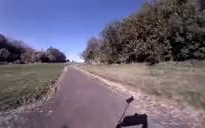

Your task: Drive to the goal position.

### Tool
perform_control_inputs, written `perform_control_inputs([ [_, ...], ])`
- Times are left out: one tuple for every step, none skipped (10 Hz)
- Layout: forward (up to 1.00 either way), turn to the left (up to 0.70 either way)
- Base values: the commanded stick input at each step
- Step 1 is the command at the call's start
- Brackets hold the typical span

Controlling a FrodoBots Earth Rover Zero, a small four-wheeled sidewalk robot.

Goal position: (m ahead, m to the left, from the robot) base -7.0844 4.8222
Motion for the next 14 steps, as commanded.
perform_control_inputs([
  [0.70,-0.34],
  [0.70,-0.34],
  [0.70,-0.06],
  [0.70,-0.03],
  [0.70,0.00],
  [0.70,0.00],
  [0.70,0.00],
  [0.70,0.00],
  [0.70,0.00],
  [0.70,0.35],
  [0.70,0.35],
  [0.70,0.35],
  [0.70,0.35],
  [0.70,0.32],
])
